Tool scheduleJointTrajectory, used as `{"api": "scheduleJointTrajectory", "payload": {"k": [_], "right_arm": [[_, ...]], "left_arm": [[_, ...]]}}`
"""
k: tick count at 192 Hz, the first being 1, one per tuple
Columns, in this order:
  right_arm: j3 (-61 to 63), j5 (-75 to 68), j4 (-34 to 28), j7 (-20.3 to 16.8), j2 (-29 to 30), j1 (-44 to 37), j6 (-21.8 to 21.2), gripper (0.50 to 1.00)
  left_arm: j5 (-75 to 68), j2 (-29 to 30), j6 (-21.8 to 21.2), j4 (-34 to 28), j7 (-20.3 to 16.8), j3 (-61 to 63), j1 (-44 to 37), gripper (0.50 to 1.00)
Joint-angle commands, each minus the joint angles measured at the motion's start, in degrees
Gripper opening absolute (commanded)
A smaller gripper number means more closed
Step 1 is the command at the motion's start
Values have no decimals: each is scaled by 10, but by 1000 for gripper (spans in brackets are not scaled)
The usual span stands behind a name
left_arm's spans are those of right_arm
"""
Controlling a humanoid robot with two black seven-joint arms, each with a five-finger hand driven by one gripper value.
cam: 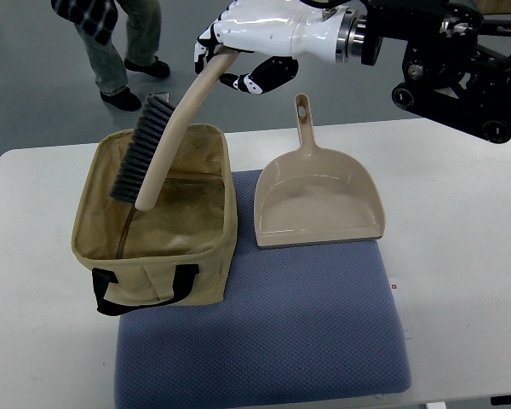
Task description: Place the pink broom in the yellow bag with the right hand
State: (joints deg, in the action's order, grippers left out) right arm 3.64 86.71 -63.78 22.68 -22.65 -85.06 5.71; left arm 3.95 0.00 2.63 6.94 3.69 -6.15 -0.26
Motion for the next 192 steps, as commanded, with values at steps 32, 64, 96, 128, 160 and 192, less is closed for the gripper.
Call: {"api": "scheduleJointTrajectory", "payload": {"k": [32, 64, 96, 128, 160, 192], "right_arm": [[1, 2, 3, 3, 10, 29, 17, 709], [1, 1, 2, 4, 10, 31, 18, 789], [2, -1, 3, 4, 7, 30, 19, 817], [28, -9, 3, 4, -4, 44, 18, 819], [121, -11, 4, 0, -20, 115, 10, 823], [211, -31, 4, -2, -40, 180, -1, 823]], "left_arm": [[0, 0, 0, 0, 0, 0, 0, 1000], [0, 0, 0, 0, 0, 0, 0, 1000], [0, 0, 0, 0, 0, 0, 0, 1000], [0, 0, -1, 0, 0, 0, 0, 1000], [0, 0, 0, 0, 0, 0, 0, 1000], [0, 0, 0, 0, 0, 0, 0, 1000]]}}
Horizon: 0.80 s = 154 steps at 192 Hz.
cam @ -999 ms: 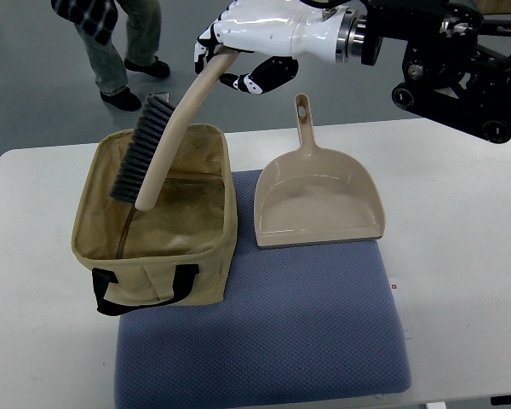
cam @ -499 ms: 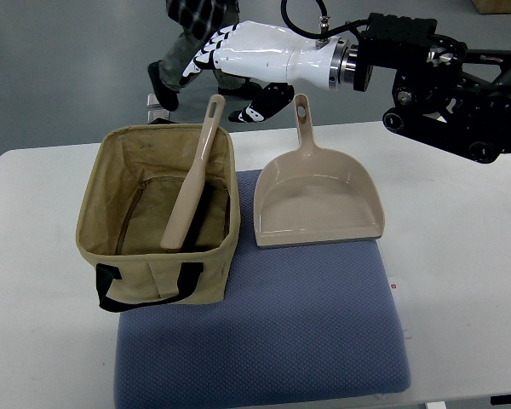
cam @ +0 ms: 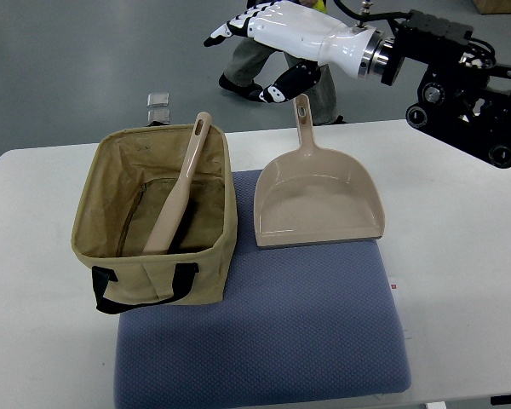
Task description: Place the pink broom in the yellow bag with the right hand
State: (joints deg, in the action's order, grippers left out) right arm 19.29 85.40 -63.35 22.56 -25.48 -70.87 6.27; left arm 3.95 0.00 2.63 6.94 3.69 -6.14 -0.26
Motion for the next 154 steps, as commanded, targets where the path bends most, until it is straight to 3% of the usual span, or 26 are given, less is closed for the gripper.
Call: {"api": "scheduleJointTrajectory", "payload": {"k": [1, 70, 101, 116, 154], "right_arm": [[61, -22, 0, -1, -13, 43, -7, 823], [144, -307, 12, -22, -65, 144, -43, 842], [147, -436, 45, -23, -65, 175, -44, 862], [148, -473, 54, -26, -64, 187, -50, 895], [209, -574, 94, -72, -50, 222, -111, 909]], "left_arm": [[0, 0, 0, 0, 0, 0, 0, 1000], [0, 0, 0, 0, 0, 1, 0, 1000], [0, 0, 0, 0, 0, 0, 0, 1000], [0, 0, 0, 0, 0, 0, 0, 1000], [0, 0, 0, 0, 0, 0, 0, 1000]]}}
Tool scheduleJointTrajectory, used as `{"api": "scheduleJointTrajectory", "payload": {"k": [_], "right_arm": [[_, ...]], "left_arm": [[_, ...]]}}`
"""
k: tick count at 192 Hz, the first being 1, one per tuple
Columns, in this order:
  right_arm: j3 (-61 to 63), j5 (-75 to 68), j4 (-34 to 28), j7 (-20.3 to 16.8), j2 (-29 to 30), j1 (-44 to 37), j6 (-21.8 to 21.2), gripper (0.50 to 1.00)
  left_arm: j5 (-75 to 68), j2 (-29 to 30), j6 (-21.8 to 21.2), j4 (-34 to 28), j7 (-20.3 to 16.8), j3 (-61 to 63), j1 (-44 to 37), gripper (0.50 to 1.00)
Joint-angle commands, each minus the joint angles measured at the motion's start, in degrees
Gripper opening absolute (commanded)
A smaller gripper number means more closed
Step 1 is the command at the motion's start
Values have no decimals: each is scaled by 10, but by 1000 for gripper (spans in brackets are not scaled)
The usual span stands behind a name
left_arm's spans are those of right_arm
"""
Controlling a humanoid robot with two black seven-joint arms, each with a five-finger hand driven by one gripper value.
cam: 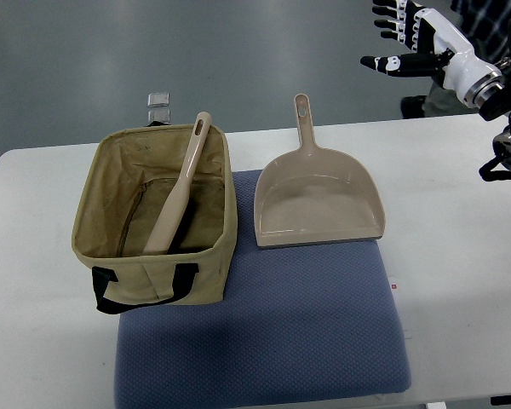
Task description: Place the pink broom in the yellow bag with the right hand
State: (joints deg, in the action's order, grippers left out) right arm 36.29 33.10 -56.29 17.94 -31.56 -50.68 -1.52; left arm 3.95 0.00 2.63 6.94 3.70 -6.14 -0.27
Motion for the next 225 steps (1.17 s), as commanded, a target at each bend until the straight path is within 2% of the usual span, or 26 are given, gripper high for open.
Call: {"api": "scheduleJointTrajectory", "payload": {"k": [1, 26, 81, 141, 225], "right_arm": [[43, -56, 27, -29, 13, 23, -37, 911], [79, -84, 72, -61, 44, 44, -68, 913], [163, -103, 152, -58, 114, 93, -77, 924], [179, -146, 167, -38, 147, 121, -71, 930], [181, -146, 167, -38, 159, 129, -75, 930]], "left_arm": [[0, 0, 0, 0, 0, 0, 0, 1000], [0, 0, 0, 0, 0, 0, 0, 1000], [0, 0, 0, 1, 0, 1, 0, 1000], [0, 0, 0, 0, 0, 0, 0, 1000], [0, 0, 0, 0, 0, 1, 0, 1000]]}}
